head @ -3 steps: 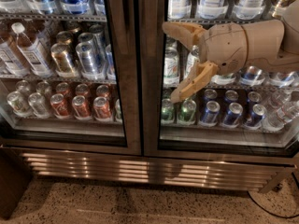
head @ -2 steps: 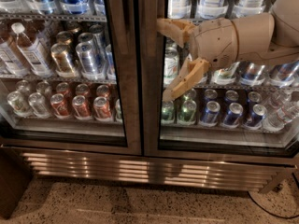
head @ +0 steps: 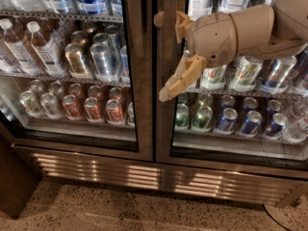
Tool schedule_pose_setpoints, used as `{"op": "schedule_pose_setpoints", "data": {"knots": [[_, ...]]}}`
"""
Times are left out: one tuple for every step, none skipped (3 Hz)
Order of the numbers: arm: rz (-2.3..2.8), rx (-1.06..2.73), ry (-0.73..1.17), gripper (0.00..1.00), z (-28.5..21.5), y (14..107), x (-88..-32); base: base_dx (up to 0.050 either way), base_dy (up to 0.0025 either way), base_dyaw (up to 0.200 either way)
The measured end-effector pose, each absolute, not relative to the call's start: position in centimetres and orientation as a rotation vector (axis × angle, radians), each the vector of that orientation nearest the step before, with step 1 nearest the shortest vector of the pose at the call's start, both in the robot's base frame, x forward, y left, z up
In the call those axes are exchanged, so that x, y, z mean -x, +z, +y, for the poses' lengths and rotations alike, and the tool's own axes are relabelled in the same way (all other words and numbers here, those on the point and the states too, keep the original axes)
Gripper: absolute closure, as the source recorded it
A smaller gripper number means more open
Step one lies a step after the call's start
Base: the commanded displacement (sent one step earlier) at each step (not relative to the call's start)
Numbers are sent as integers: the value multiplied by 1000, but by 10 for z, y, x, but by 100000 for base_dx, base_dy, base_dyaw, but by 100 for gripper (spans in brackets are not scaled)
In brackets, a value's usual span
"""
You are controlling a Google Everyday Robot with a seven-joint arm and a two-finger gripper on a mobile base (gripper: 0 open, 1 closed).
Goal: Open right fridge door
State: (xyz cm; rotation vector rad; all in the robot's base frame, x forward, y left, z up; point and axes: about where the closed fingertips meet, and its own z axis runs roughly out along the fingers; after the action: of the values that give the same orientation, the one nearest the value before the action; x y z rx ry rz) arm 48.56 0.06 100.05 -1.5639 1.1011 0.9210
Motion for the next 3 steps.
{"op": "schedule_pose_setpoints", "data": {"knots": [[1101,1564,921,0,1,1001,-486,0,0,0],[1101,1564,921,19,-8,1001,-487,0,0,0],[1101,1564,921,42,-12,1001,-489,0,0,0]]}}
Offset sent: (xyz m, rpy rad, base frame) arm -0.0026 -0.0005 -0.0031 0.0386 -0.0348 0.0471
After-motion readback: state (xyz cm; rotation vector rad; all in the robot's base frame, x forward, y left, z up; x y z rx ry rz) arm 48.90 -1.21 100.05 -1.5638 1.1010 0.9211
